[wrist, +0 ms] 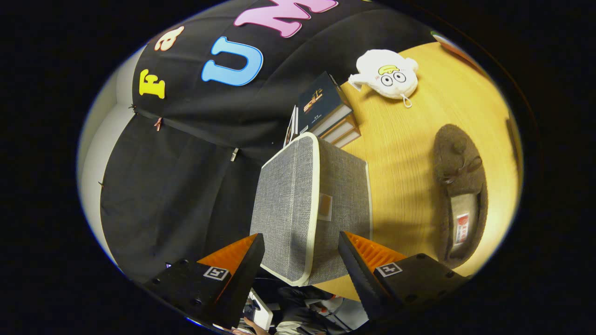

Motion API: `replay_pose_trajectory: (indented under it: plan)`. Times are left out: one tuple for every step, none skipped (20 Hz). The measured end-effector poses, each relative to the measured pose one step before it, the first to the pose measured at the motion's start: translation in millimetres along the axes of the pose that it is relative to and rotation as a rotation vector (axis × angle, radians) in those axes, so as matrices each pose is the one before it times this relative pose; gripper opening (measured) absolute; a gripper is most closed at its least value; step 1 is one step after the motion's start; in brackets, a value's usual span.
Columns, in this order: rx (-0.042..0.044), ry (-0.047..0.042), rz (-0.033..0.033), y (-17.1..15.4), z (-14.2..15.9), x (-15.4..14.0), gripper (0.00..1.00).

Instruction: Open the storage box then place both shoes into the box .Put the left shoe in first, then the right shoe, with the right side of both shoes facing outward in a uniform manner.

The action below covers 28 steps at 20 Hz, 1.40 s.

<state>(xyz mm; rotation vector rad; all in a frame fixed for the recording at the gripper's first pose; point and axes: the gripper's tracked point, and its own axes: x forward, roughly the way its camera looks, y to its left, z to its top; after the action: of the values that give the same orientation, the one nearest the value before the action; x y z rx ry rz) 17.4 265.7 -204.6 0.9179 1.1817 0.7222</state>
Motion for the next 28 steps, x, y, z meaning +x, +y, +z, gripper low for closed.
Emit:
replay_pose_trajectory:
  plan:
    - [0.01394,0.01900,0.01185,-0.05,-3.14,2.93,0.98]
    - [0.00443,0.01590,0.01497,1.38,-4.79,3.85,0.96]
    - [-0.00216,0.01541,0.01884,2.85,-2.93,2.81,0.96]
    - [-0.00217,0.01603,0.01207,1.86,-1.87,3.23,0.96]
    - [0.00019,0.01188,-0.01099,-4.43,-1.14,2.79,0.92]
    - [0.00317,0.01149,-0.00828,-3.62,-2.60,3.99,0.86]
    - [0.00629,0.01578,0.00363,0.46,-2.36,1.62,0.75]
    - [0.00950,0.01685,0.00499,-0.52,-2.88,-0.52,0.73]
    - [0.00343,0.00655,-0.00960,-2.16,-1.30,0.11,0.73]
    - [0.00641,0.00893,-0.00234,-1.11,-0.82,0.47,0.68]
    - [0.01010,0.02032,0.00151,-1.06,-2.44,-0.72,0.56]
    - [0.00927,0.00744,0.00078,1.43,-1.43,-2.50,0.46]
    - [0.00472,0.00063,0.01382,1.13,2.23,-2.34,0.35]
    - [0.00134,0.00943,0.01749,2.72,0.04,-0.13,0.28]
    - [0.00679,0.01315,0.01846,3.85,-3.80,-2.19,0.25]
    - [-0.00062,0.00678,-0.00716,-0.94,-0.71,-0.88,0.25]
    - [0.01571,-0.01962,-0.01613,-5.31,8.36,-4.38,0.25]
    - [0.00890,-0.01507,0.00966,6.29,1.50,3.38,0.16]
    - [-0.00588,-0.00853,0.01465,4.52,-4.16,9.39,0.07]
    - [-0.00482,0.00308,0.01832,4.71,2.97,-10.73,0.05]
    - [-0.00262,0.00796,0.00738,3.06,-2.32,-2.70,0.05]
    - [0.00129,0.00654,0.00050,1.00,-2.07,-0.13,0.05]
    - [0.00201,0.00755,-0.00183,-0.71,-0.69,-0.77,0.05]
    - [0.00517,0.00038,-0.00744,-0.60,0.01,0.50,0.05]
    - [0.00925,-0.00645,-0.00121,1.79,2.12,-1.10,0.05]
    - [0.01376,-0.00650,0.00811,5.34,2.20,-2.08,0.05]
    - [0.01095,-0.00485,0.00235,5.78,1.93,-1.54,0.05]
    - [-0.00378,0.00232,0.00250,5.25,-0.61,-2.09,0.05]
